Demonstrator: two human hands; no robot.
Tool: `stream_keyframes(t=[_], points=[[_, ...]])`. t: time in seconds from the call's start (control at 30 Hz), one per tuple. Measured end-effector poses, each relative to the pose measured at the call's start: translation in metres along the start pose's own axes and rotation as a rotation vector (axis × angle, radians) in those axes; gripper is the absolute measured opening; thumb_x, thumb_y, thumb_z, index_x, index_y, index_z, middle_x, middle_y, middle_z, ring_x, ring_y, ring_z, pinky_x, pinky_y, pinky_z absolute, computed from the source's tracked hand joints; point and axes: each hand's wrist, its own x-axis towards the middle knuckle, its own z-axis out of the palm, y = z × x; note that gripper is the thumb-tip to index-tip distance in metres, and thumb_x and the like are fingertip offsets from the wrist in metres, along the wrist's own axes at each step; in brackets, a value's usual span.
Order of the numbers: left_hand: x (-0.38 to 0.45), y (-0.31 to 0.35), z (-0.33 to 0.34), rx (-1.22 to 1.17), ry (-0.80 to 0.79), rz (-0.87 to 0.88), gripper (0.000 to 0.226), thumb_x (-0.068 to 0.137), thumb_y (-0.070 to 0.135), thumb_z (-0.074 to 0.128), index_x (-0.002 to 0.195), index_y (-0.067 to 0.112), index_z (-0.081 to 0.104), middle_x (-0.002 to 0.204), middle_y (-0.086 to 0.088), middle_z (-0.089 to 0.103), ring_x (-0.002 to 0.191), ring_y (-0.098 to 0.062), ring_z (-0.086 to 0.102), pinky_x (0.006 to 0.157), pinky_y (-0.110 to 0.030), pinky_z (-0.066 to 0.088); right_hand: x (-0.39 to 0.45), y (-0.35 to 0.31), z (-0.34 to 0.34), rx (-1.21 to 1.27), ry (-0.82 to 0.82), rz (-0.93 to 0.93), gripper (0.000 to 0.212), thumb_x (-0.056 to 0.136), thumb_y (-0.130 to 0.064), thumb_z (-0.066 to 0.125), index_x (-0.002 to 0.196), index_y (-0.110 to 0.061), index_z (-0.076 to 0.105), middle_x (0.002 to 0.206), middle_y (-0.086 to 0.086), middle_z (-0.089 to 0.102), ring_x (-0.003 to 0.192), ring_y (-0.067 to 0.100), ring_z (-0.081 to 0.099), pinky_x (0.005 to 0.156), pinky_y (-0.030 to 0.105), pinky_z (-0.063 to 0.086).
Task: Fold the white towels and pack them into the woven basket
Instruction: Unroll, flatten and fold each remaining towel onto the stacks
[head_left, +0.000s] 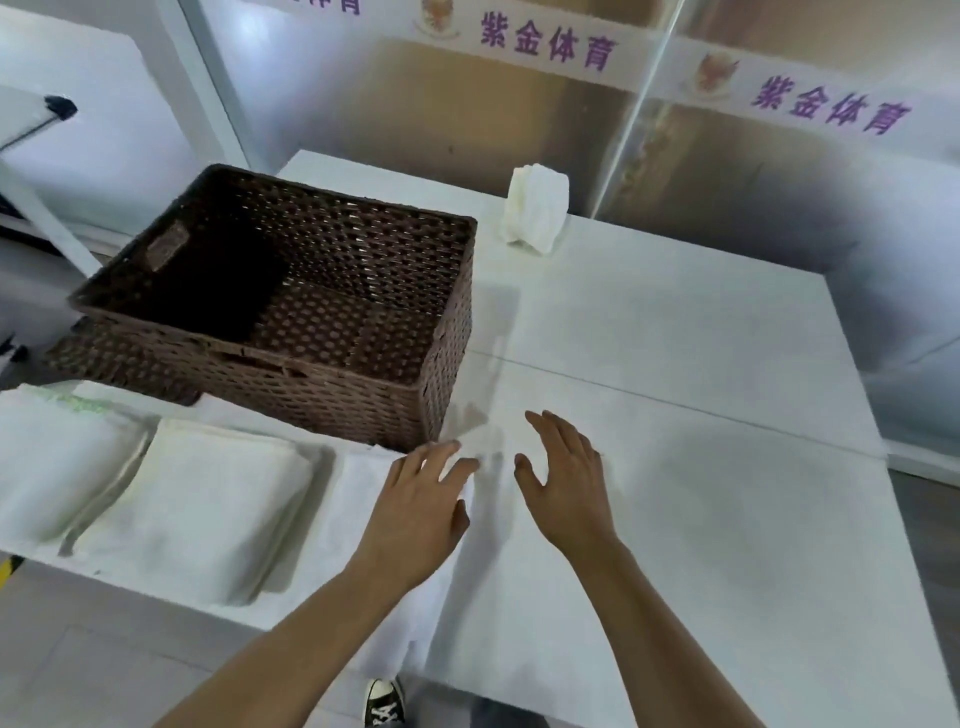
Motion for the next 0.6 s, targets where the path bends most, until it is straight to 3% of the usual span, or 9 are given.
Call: stream_keyframes(t=[0.2, 0.4, 0.6], points=[[0.083, 0.037, 0.021, -0.007, -0.067, -0.022, 0.056, 0.072, 0.018, 0.076, 0.125, 0.026, 0.061, 0.136, -0.001, 0.057, 0.12, -0.027, 0.058, 0.096, -0.042, 0.051, 0.058, 0.065, -0.039, 0.016, 0.002, 0.066, 0.054, 0.097, -0.027, 0.061, 0.149, -0.024, 0.048, 0.15, -0.001, 0.05, 0.139, 0.02, 0.044, 0.114, 0.033, 0.028], [0.183, 0.049, 0.055, 0.009, -0.065, -0.092, 0.052, 0.079, 0.021, 0.071, 0.129, 0.026, 0.06, 0.141, -0.002, 0.055, 0.126, -0.027, 0.054, 0.104, -0.042, 0.044, 0.154, 0.131, -0.052, 0.033, -0.018, 0.073, 0.052, 0.095, -0.022, 0.062, 0.145, -0.026, 0.05, 0.146, -0.004, 0.052, 0.132, 0.022, 0.049, 0.11, 0.037, 0.035], [0.256, 0.032, 0.09, -0.011, -0.123, -0.189, 0.053, 0.095, 0.026, 0.055, 0.146, 0.032, 0.042, 0.157, 0.005, 0.033, 0.144, -0.02, 0.031, 0.118, -0.037, 0.026, 0.257, 0.169, -0.035, 0.002, -0.08, 0.038, 0.053, 0.096, -0.021, 0.061, 0.147, -0.022, 0.048, 0.146, 0.0, 0.052, 0.128, 0.026, 0.051, 0.107, 0.04, 0.038]])
